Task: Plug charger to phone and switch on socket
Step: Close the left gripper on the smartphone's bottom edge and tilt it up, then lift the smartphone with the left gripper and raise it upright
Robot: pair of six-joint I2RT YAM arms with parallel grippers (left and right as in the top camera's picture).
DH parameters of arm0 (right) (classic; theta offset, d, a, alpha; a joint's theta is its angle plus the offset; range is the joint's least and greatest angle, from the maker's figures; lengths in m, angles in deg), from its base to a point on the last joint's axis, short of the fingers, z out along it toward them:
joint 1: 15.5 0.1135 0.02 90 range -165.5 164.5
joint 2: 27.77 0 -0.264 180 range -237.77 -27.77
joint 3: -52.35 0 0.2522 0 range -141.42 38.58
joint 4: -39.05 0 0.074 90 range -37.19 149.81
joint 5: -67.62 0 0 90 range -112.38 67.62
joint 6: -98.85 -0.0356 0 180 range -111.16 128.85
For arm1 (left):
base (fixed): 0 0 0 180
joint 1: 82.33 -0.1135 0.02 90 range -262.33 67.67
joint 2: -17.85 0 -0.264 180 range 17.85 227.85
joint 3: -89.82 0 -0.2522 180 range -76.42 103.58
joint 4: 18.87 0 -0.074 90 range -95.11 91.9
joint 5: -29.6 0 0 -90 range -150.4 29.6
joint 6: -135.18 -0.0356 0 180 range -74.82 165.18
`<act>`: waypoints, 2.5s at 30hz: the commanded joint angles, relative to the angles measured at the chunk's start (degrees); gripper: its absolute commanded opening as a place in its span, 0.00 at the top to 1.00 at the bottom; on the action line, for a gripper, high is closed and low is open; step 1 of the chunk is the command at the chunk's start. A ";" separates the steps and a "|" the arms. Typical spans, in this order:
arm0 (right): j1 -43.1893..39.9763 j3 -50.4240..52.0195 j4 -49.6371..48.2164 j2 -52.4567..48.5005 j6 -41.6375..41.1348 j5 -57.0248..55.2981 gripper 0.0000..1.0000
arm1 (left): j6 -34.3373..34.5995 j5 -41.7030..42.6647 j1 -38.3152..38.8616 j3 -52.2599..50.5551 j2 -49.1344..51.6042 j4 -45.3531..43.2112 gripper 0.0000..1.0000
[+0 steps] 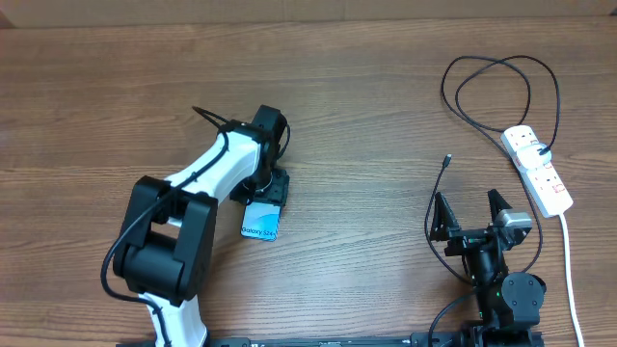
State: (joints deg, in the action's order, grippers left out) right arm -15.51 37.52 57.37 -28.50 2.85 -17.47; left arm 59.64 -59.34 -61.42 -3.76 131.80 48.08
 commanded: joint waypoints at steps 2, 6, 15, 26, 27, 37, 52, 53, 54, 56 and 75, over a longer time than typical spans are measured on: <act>-0.15 0.61 -0.17 0.57 -0.42 -0.61 0.00 | 3.04 6.45 0.07 -1.22 7.06 1.33 0.43; -0.15 0.61 -0.17 0.57 -0.44 -0.61 0.00 | 3.82 6.47 0.07 0.59 7.06 2.32 0.44; -0.15 0.61 -0.17 0.57 -0.42 -0.61 0.00 | 4.04 6.23 -0.24 3.21 7.06 1.86 0.44; -0.15 0.61 -0.17 0.57 -0.42 -0.61 0.00 | 4.48 6.27 -1.07 12.46 7.06 6.95 0.48; -0.15 0.61 -0.17 0.57 -0.42 -0.61 0.00 | 4.50 6.27 -1.07 13.16 7.06 7.39 0.48; -0.15 0.61 -0.17 0.57 -0.44 -0.61 0.00 | 4.92 6.27 -1.07 17.90 7.06 11.93 0.49; -0.15 0.61 -0.17 0.57 -0.44 -0.61 0.00 | 7.93 9.64 -1.07 22.45 7.06 18.82 0.52; -0.15 0.61 -0.17 0.57 -0.42 -0.61 0.00 | 8.17 11.04 -1.07 22.86 7.06 19.32 0.52; -0.15 0.61 -0.17 0.57 -0.42 -0.61 0.00 | 8.63 12.02 -1.07 23.19 7.06 19.76 0.52; -0.15 0.61 -0.17 0.57 -0.42 -0.61 0.00 | 9.46 14.40 -1.07 23.91 7.06 20.57 0.52; -0.15 0.61 -0.17 0.57 -0.44 -0.61 0.00 | 9.86 40.13 -2.32 24.30 7.06 22.23 0.53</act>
State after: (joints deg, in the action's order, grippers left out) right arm -15.51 37.52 57.39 -28.50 2.82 -17.49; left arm 69.25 -26.56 -62.65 18.89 138.53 69.88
